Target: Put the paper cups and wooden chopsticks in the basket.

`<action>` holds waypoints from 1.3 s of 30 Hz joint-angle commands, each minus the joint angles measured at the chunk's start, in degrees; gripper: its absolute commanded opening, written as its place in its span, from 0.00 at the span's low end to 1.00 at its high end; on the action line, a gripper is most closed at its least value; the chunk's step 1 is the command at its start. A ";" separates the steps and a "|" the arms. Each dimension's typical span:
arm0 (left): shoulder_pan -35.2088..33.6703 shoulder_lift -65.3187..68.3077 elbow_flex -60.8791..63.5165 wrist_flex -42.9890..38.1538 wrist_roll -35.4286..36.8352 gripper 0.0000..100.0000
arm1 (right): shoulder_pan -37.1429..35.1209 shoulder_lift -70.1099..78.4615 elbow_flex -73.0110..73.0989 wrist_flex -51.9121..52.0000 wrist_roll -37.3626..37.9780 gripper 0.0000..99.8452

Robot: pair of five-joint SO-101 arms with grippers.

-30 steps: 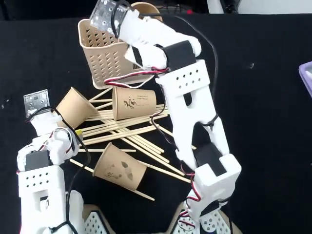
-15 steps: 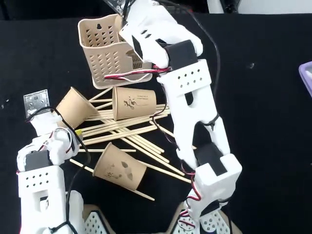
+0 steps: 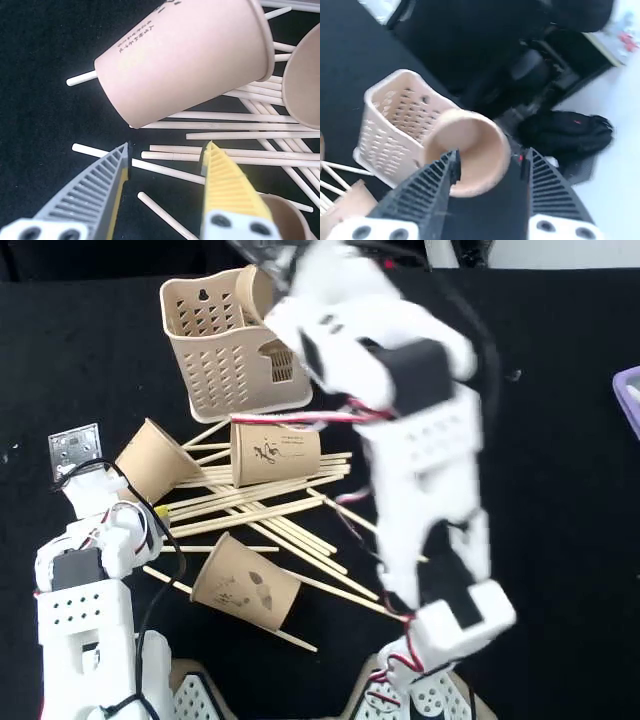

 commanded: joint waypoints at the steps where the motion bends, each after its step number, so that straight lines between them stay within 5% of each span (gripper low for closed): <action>1: 0.31 -0.88 -0.57 -0.70 -0.18 0.24 | 7.12 -5.67 -2.51 1.41 -0.97 0.21; 6: 0.57 -0.88 -0.57 -0.88 -0.18 0.24 | 12.75 -2.07 7.43 -4.48 -9.58 0.21; 17: 0.40 -0.79 -0.57 -0.79 -0.18 0.24 | 12.75 1.10 22.46 -21.63 -10.11 0.20; 21: 0.40 -0.88 -0.57 -0.88 -0.18 0.24 | 13.45 0.66 21.85 -20.84 -10.64 0.20; 26: 0.57 -0.79 -0.57 -0.79 -0.18 0.24 | 15.03 -4.35 21.76 -13.71 -24.44 0.10; 32: 0.57 -0.53 -0.57 -0.70 -0.18 0.24 | 14.51 -6.46 21.76 -14.33 -26.29 0.15; 39: 0.66 -0.44 -0.57 -0.79 -0.18 0.24 | 13.89 -6.55 21.41 -11.69 -38.33 0.15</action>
